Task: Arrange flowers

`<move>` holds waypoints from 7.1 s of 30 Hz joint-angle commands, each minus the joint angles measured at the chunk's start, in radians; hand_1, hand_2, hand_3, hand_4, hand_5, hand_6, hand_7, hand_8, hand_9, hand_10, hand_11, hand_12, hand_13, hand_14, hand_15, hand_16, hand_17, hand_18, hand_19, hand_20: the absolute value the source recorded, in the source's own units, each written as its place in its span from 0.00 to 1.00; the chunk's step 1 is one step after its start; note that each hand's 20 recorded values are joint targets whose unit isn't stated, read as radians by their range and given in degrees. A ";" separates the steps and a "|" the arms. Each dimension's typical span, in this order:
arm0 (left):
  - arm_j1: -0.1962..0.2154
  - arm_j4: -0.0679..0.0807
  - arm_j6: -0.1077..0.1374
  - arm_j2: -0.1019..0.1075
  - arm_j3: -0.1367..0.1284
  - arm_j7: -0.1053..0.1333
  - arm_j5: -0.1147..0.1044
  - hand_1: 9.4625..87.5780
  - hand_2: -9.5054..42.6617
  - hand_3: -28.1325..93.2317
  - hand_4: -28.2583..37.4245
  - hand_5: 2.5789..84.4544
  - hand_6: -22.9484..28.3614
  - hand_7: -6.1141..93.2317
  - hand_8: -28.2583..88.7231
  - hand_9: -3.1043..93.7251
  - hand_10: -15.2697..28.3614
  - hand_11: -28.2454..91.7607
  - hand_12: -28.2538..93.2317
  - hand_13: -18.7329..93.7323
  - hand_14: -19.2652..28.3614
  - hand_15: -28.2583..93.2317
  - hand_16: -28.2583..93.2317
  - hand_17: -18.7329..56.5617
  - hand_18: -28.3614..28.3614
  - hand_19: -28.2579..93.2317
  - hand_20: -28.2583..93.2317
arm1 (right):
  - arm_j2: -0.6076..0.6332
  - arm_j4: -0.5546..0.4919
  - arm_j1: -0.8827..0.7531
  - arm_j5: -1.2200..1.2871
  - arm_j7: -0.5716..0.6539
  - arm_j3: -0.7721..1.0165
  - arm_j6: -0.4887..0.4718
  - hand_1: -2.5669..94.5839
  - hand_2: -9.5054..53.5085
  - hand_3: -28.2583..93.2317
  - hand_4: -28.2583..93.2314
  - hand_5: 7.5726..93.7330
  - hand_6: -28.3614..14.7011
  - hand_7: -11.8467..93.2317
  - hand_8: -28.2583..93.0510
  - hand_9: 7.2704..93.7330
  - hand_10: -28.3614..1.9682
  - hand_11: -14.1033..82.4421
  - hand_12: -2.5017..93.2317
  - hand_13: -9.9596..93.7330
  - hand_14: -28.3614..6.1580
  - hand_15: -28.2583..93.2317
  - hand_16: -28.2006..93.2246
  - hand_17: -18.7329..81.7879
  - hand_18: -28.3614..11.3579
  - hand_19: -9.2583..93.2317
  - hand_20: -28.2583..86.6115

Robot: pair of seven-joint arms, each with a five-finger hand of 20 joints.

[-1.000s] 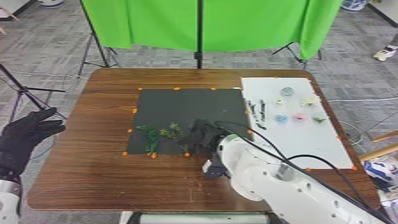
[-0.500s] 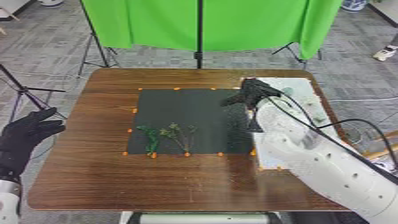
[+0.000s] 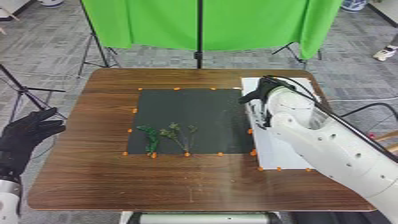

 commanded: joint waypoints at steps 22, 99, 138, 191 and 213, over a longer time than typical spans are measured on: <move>-0.018 0.013 -0.017 -0.010 0.022 -0.007 0.007 0.16 0.46 0.77 0.00 0.55 0.59 0.14 0.20 0.55 0.72 0.39 0.33 0.54 0.83 0.41 0.23 0.41 0.77 0.39 0.39 | -0.113 0.131 -0.054 0.006 0.048 -0.094 -0.003 0.51 0.00 0.68 0.16 0.87 0.55 0.44 0.36 0.97 0.59 0.72 0.35 1.00 0.79 0.88 0.43 0.96 0.35 1.00 0.84; -0.011 0.018 -0.052 -0.014 0.017 0.004 0.014 0.13 0.30 0.77 0.00 0.54 0.59 0.13 0.21 0.55 0.73 0.38 0.33 0.54 0.83 0.41 0.23 0.39 0.78 0.38 0.39 | -0.132 -0.189 -0.391 0.089 -0.106 0.129 0.367 0.52 0.00 0.69 0.22 0.86 0.53 0.47 0.40 0.98 0.60 0.72 0.32 1.00 0.81 0.88 0.40 0.96 0.38 1.00 0.81; -0.022 0.021 -0.061 -0.020 0.030 0.013 0.016 0.13 0.30 0.77 0.00 0.54 0.59 0.13 0.21 0.54 0.73 0.38 0.33 0.54 0.83 0.40 0.24 0.39 0.78 0.37 0.39 | 0.074 -0.126 -0.395 -0.017 -0.021 0.333 0.218 0.43 0.00 0.74 0.18 0.63 0.64 0.23 0.17 0.83 0.38 0.30 0.23 1.00 0.78 0.73 0.50 0.85 0.35 1.00 0.78; -0.087 0.033 0.080 0.002 0.148 0.029 -0.029 0.11 0.87 0.68 0.00 0.56 0.58 0.13 0.20 0.58 0.73 0.40 0.32 0.56 0.84 0.44 0.22 0.42 0.77 0.41 0.39 | -0.452 0.100 0.322 0.231 -0.542 -0.319 0.368 0.72 0.00 0.66 0.13 0.81 0.61 0.39 0.35 0.98 0.62 0.26 0.50 1.00 0.85 0.78 0.48 0.89 0.42 1.00 0.79; -0.157 0.070 0.036 0.020 0.198 0.026 -0.023 0.11 0.76 0.70 0.00 0.56 0.63 0.11 0.20 0.59 0.75 0.39 0.32 0.57 0.85 0.44 0.22 0.42 0.78 0.42 0.40 | -0.504 0.161 0.274 0.119 -0.547 -0.479 0.317 0.71 0.00 0.66 0.11 0.81 0.63 0.40 0.33 0.99 0.64 0.25 0.48 1.00 0.84 0.79 0.48 0.89 0.41 1.00 0.79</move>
